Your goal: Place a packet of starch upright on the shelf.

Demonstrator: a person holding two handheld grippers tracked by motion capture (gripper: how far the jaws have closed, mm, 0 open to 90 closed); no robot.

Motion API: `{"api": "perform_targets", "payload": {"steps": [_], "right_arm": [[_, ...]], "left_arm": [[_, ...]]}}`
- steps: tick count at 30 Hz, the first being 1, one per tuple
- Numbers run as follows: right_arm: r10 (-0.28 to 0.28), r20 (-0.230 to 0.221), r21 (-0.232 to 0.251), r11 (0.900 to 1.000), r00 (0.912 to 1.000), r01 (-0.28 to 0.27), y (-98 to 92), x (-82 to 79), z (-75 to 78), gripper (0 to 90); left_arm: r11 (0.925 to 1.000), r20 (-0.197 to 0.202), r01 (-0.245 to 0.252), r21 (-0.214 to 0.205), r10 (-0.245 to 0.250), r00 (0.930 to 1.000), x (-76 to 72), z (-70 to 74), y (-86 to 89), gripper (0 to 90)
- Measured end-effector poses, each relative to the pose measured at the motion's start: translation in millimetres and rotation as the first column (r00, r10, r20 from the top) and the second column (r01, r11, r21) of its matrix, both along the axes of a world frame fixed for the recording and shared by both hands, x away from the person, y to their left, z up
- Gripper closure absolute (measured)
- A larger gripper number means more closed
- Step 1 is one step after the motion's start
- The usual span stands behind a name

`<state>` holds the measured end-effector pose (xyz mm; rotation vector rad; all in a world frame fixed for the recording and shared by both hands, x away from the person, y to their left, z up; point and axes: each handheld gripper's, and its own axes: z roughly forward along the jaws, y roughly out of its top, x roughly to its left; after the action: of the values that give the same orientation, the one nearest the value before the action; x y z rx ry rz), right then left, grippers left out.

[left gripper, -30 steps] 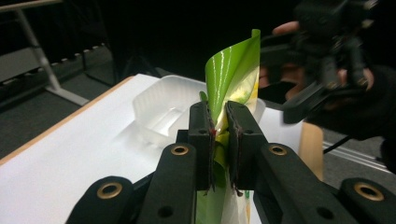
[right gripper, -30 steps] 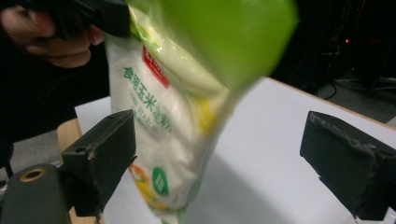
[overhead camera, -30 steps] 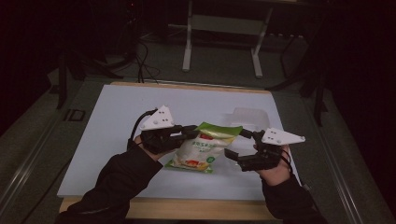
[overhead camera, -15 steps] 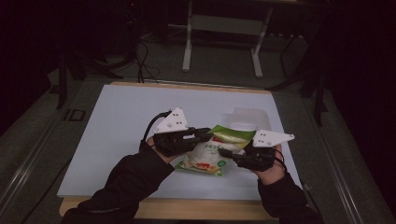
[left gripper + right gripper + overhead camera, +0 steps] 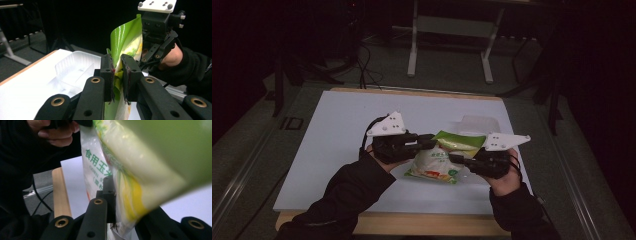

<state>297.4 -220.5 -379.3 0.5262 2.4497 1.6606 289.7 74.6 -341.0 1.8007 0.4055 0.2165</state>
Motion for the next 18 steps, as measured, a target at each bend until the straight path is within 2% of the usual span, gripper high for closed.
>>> {"api": "perform_targets", "payload": {"steps": [1,3,5,6,7,8,9,11,12,13,14,15,16,17,18], "right_arm": [[-0.009,0.015,-0.004,1.0000,0.9999,0.009,-0.4,-0.6,5.4,83.7],[-0.015,0.019,0.003,0.9999,0.9997,0.015,-0.7,-0.6,7.7,83.7],[-0.012,0.042,0.023,0.9997,0.9991,0.011,-4.1,-0.2,15.8,84.0],[-0.012,0.042,0.023,0.9997,0.9991,0.011,-4.1,-0.2,15.8,84.0],[-0.016,0.055,0.030,0.9994,0.9983,0.014,-7.1,-0.5,22.1,84.0],[-0.016,0.055,0.030,0.9994,0.9983,0.014,-7.1,-0.5,22.1,84.0],[-0.022,0.065,0.032,0.9993,0.9976,0.020,-9.1,-0.3,25.4,84.0],[-0.041,0.076,0.049,0.9981,0.9962,0.038,-16.7,1.0,34.4,84.0],[-0.050,0.084,0.050,0.9977,0.9952,0.045,-19.8,1.4,37.8,84.1],[-0.050,0.084,0.050,0.9977,0.9952,0.045,-19.8,1.4,37.8,84.1],[-0.064,0.096,0.053,0.9968,0.9933,0.059,-25.6,1.4,44.7,84.0],[-0.064,0.096,0.053,0.9968,0.9933,0.059,-25.6,1.4,44.7,84.0],[-0.075,0.112,0.062,0.9957,0.9908,0.069,-31.7,1.2,51.2,84.1],[-0.075,0.112,0.062,0.9957,0.9908,0.069,-31.7,1.2,51.2,84.1],[-0.081,0.116,0.085,0.9939,0.9899,0.071,-39.8,1.7,57.9,84.1]], "left_arm": [[0.9998,-0.001,0.008,-0.018,-0.008,1.0000,1.5,1.4,2.0,80.2],[0.9998,-0.001,0.008,-0.018,-0.008,1.0000,1.5,1.4,2.0,79.7],[0.9964,-0.021,0.038,-0.076,-0.039,0.9990,4.3,4.0,6.5,72.0],[0.9945,-0.017,0.029,-0.100,-0.030,0.9994,4.0,5.4,9.3,72.0],[0.9913,-0.014,0.019,-0.130,-0.021,0.9997,4.1,8.3,15.3,63.5],[0.9913,-0.014,0.019,-0.130,-0.021,0.9997,4.1,8.3,15.3,56.4],[0.9913,-0.014,0.019,-0.130,-0.021,0.9997,4.1,8.3,15.3,56.4],[0.9911,0.008,-0.005,-0.133,0.006,0.9999,1.1,10.4,23.1,48.4],[0.9911,0.008,-0.005,-0.133,0.006,0.9999,1.1,10.4,23.1,43.2],[0.9915,0.003,-0.008,-0.130,0.009,1.0000,0.7,10.2,24.5,43.2],[0.9920,0.001,-0.011,-0.126,0.011,0.9999,0.7,9.3,25.9,32.8],[0.9913,0.001,-0.017,-0.130,0.017,0.9999,0.6,7.6,27.3,32.8],[0.9897,-0.013,-0.041,-0.137,0.040,0.9991,0.7,3.3,30.3,22.0],[0.9897,-0.013,-0.041,-0.137,0.040,0.9991,0.7,3.3,30.3,16.8],[0.9903,-0.012,-0.045,-0.131,0.044,0.9990,0.8,0.0,31.6,10.6]]}}
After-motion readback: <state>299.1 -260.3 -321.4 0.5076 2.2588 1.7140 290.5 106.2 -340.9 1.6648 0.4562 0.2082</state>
